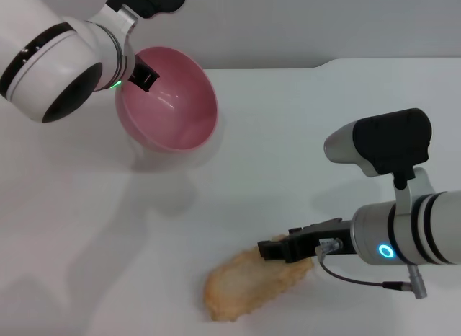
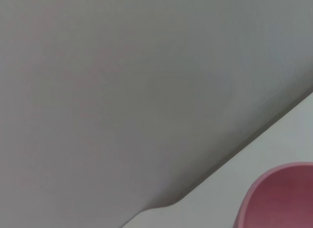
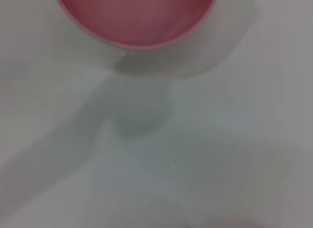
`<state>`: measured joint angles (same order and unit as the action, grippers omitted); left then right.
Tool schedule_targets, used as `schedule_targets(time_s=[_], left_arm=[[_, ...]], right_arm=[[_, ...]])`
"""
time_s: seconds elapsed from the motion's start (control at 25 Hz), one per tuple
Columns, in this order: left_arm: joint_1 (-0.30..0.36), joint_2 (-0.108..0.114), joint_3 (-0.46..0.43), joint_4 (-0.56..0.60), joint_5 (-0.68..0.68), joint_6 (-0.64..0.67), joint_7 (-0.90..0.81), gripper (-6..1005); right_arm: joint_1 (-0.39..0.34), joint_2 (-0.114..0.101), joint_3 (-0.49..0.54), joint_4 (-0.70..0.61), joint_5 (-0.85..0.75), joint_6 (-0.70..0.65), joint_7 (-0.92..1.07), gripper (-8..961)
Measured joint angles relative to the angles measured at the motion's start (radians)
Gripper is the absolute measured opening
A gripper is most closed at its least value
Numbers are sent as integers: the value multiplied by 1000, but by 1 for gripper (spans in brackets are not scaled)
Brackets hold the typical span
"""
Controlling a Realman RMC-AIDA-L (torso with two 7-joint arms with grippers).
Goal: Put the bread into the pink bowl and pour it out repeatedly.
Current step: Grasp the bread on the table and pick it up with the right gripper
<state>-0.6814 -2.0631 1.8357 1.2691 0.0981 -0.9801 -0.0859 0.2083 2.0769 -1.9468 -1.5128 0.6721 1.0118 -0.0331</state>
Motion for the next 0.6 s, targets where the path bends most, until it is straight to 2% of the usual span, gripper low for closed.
schedule_targets(time_s=[0.48, 0.6], left_arm=[[0, -1, 0, 9, 0, -5, 9, 126], [0, -2, 0, 9, 0, -5, 9, 126]], right_arm=[[54, 0, -3, 97, 31, -17, -6, 621], [92, -1, -8, 153, 35, -17, -5, 621]])
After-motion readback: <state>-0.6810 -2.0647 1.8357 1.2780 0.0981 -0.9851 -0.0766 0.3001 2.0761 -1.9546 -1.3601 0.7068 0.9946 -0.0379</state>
